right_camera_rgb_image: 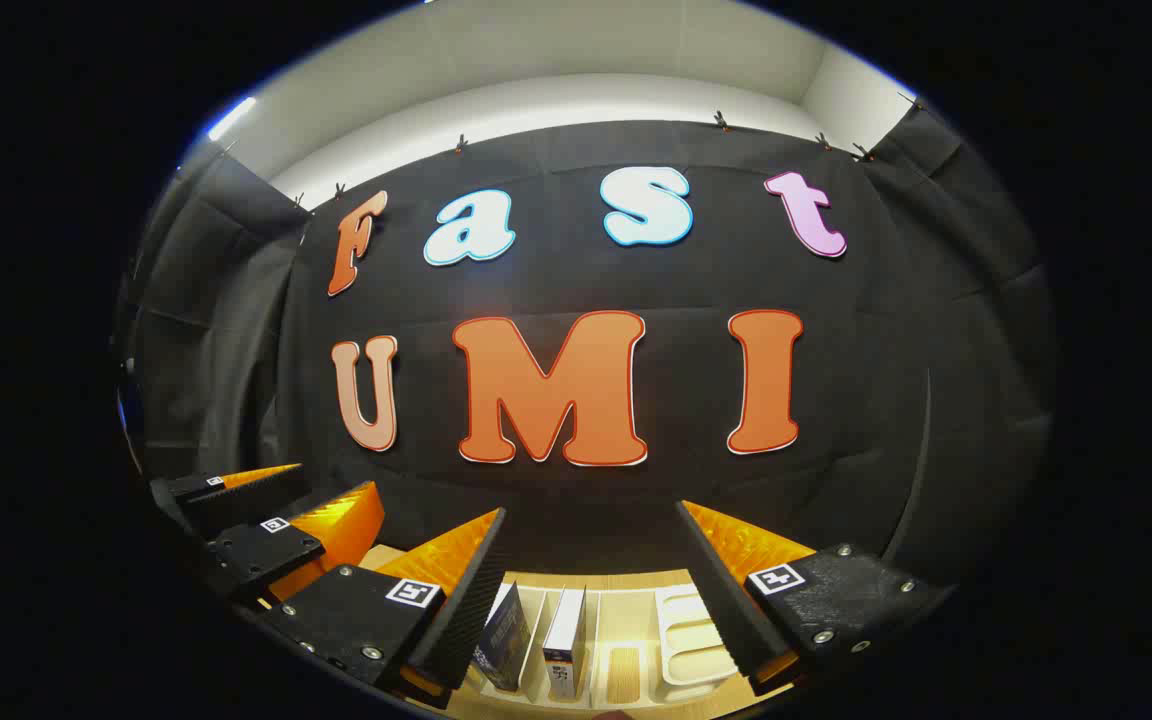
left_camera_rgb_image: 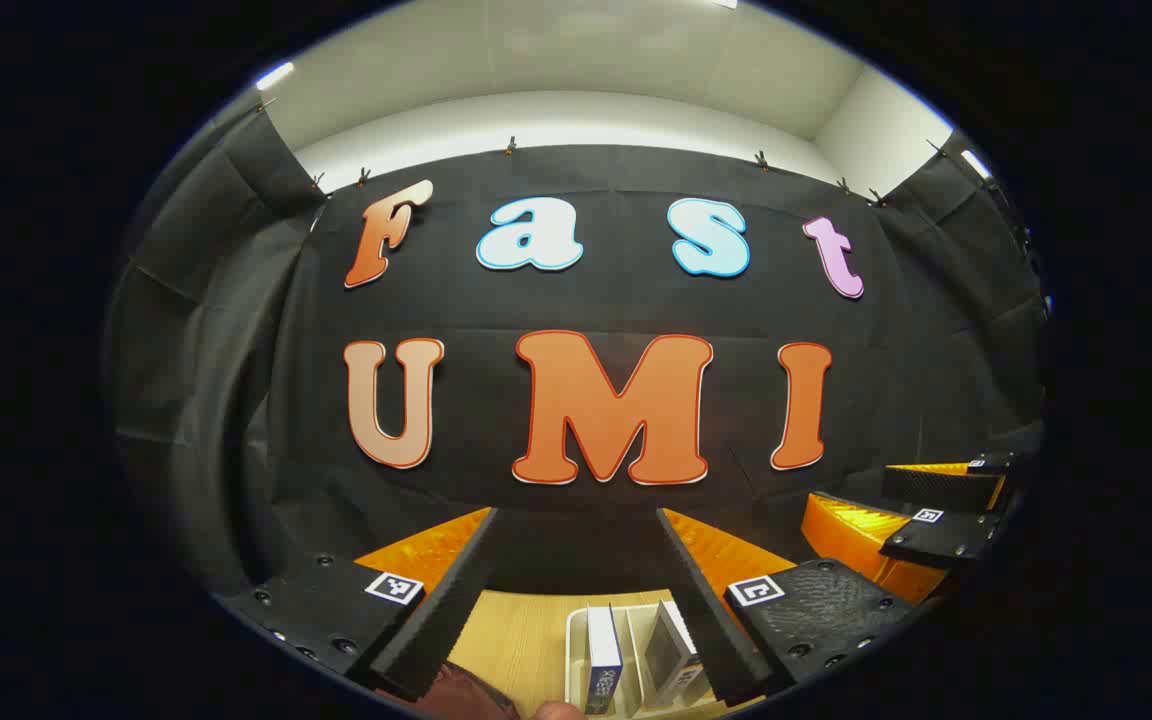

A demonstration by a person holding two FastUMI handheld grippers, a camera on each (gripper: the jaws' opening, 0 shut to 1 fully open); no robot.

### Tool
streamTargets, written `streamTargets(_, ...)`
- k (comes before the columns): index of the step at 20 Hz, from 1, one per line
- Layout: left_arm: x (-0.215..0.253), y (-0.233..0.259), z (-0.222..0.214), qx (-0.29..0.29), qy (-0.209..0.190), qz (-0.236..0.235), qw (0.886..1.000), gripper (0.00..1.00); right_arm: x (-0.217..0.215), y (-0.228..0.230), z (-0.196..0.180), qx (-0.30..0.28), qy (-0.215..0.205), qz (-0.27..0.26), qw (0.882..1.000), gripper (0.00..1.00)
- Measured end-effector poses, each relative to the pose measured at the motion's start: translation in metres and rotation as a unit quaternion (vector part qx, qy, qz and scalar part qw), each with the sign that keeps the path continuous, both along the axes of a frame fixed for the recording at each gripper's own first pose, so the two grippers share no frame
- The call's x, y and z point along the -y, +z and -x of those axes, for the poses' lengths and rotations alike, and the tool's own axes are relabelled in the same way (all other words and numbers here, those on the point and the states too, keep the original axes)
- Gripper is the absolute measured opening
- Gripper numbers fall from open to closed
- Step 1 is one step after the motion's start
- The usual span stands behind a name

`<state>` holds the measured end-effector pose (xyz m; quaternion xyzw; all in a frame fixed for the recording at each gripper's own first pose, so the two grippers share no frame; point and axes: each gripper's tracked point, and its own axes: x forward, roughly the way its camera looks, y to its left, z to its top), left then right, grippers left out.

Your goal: Open the schoolbag, grab two books from the bookshelf and put them into the schoolbag.

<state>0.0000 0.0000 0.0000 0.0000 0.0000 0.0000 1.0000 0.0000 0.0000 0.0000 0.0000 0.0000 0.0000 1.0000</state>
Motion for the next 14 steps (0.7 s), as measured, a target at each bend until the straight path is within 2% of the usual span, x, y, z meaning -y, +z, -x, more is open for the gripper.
streamTargets(4,-0.0011,-0.0032,-0.0016,-0.004,0.002,0.002,1.000,0.95,0.0019,-0.0006,-0.0009,0.000,-0.005,-0.005,1.000,0.96)
streamTargets(5,0.0028,-0.0071,-0.0002,-0.008,-0.001,0.003,1.000,0.95,0.0013,-0.0039,-0.0017,-0.003,-0.004,-0.006,1.000,1.00)
streamTargets(6,0.0022,-0.0069,0.0003,-0.007,0.000,0.002,1.000,0.94,0.0020,-0.0052,-0.0013,-0.005,-0.005,-0.004,1.000,0.96)
streamTargets(9,-0.0014,-0.0031,-0.0003,-0.002,0.003,-0.003,1.000,0.94,0.0019,-0.0018,-0.0016,-0.002,-0.006,-0.006,1.000,0.96)
streamTargets(10,-0.0014,-0.0019,-0.0009,-0.001,0.003,-0.002,1.000,0.94,0.0028,-0.0001,-0.0021,0.000,-0.007,-0.005,1.000,1.00)
streamTargets(11,-0.0012,-0.0043,-0.0008,-0.002,0.004,-0.002,1.000,0.94,0.0036,-0.0009,-0.0024,0.001,-0.008,-0.004,1.000,0.96)
streamTargets(13,-0.0026,-0.0049,-0.0009,-0.002,0.006,-0.002,1.000,0.94,0.0041,-0.0016,-0.0024,0.000,-0.009,-0.005,1.000,0.96)
streamTargets(14,-0.0019,-0.0055,0.0005,-0.001,0.005,-0.001,1.000,0.94,0.0042,-0.0017,-0.0025,-0.001,-0.009,-0.004,1.000,1.00)
